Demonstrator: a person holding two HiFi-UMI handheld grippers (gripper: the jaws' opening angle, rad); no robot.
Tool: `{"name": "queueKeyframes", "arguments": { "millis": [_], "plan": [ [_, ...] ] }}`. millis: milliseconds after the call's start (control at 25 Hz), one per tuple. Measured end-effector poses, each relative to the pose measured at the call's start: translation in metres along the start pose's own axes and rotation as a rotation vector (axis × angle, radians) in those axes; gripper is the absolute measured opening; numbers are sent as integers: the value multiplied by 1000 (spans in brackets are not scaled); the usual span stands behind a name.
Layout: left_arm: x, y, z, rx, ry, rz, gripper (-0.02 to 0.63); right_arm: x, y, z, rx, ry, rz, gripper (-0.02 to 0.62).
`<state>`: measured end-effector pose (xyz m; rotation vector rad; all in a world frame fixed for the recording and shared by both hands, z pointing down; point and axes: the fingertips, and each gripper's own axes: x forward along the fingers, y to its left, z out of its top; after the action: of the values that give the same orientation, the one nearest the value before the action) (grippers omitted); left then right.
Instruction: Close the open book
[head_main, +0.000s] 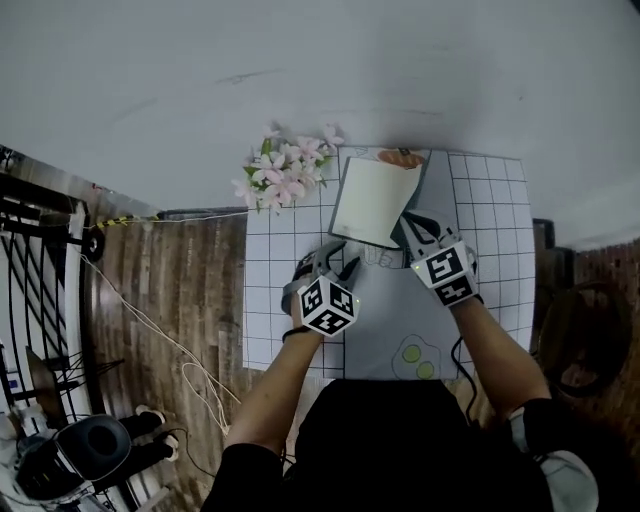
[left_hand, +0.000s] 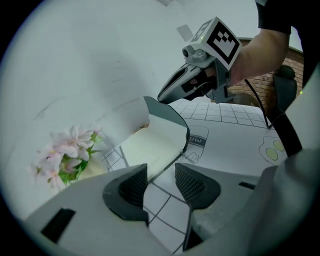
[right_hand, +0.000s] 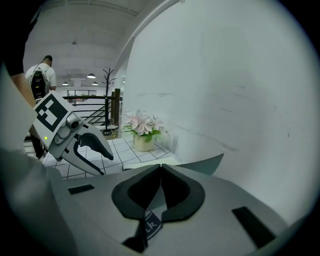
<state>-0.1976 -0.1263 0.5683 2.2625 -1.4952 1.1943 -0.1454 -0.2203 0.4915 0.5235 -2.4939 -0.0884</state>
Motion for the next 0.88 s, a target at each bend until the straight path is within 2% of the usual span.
{"name": "queueKeyframes", "arguments": {
  "millis": [120,200,280,400,520,720,880],
  "plan": [
    [-24,9,-31,-48,36,52,172,18,20,16,-21,-45,55,8],
    [-38,15,-51,-81,61,86,172,32,36,18,-38,-40,96,8],
    [-52,20,-66,-116,79,117,172,48,52,5,-80,25,134,9],
    [-68,23,-77,-159,89,152,172,69,69,-41,-168,199,162,9],
    [-77,22,-77,-179,83,167,172,79,77,-77,-213,305,187,9],
    [-87,17,-52,-185,20,164,172,81,77,-84,-168,323,203,8],
    [-94,15,-39,-190,-27,162,172,74,84,-85,-226,346,216,10]
  ]
}}
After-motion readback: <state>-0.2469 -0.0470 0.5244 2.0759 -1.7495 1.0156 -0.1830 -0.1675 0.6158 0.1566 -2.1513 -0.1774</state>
